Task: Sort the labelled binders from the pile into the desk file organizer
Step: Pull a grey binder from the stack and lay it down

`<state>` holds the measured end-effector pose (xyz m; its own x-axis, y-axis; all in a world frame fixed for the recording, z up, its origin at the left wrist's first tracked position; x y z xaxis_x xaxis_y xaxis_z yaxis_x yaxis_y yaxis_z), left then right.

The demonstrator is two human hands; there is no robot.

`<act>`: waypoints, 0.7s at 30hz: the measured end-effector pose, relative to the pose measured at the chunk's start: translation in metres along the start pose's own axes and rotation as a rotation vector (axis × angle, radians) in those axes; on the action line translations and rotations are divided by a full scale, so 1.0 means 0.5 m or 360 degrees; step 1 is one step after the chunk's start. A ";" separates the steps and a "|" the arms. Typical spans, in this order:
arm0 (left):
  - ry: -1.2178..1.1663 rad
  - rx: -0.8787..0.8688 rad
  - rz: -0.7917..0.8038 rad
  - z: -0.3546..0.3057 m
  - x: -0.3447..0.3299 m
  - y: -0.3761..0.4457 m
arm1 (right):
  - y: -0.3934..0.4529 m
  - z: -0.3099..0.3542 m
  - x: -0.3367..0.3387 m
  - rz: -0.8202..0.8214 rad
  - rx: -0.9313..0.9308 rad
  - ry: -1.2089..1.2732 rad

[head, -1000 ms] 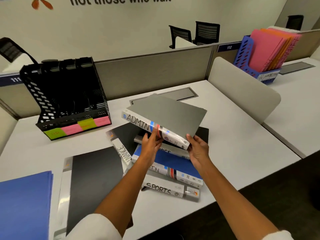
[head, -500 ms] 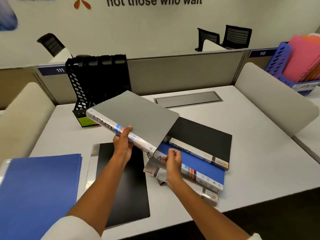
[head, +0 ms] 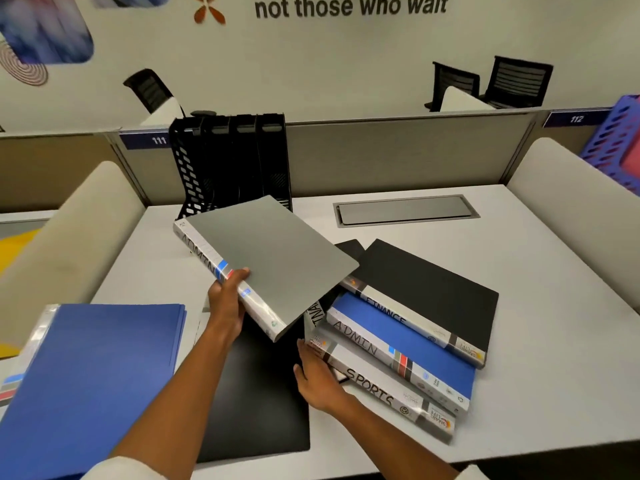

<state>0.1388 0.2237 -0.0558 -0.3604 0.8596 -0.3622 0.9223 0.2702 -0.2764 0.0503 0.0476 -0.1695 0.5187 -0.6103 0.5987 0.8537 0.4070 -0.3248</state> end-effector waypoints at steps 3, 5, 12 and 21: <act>0.0082 0.0023 -0.0014 0.011 0.012 0.003 | 0.017 -0.006 0.016 -0.0058 -0.0009 0.0049; 0.0131 0.0026 -0.0026 0.013 0.019 0.008 | 0.029 -0.014 0.032 -0.0091 -0.0033 0.0096; 0.0150 0.0045 -0.0028 0.023 0.030 0.026 | 0.054 -0.086 0.130 -0.0366 -0.0218 -0.0014; 0.0230 0.0126 0.0140 0.059 -0.010 0.037 | 0.052 -0.197 0.311 -0.0456 -0.0221 0.0009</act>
<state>0.1537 0.2118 -0.0856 -0.2495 0.9334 -0.2578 0.9334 0.1610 -0.3206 0.1580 -0.1037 -0.1570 0.2560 -0.6907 0.6763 0.9630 0.1215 -0.2405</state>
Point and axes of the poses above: each hand's wrist, its own y-axis towards the middle knuckle, its own x-axis out of the back of the hand, z = x × y, the point moved 4 cm from there along y, towards the middle knuckle, and after that the axes turned 9 degrees about z, right-handed, at the moved point
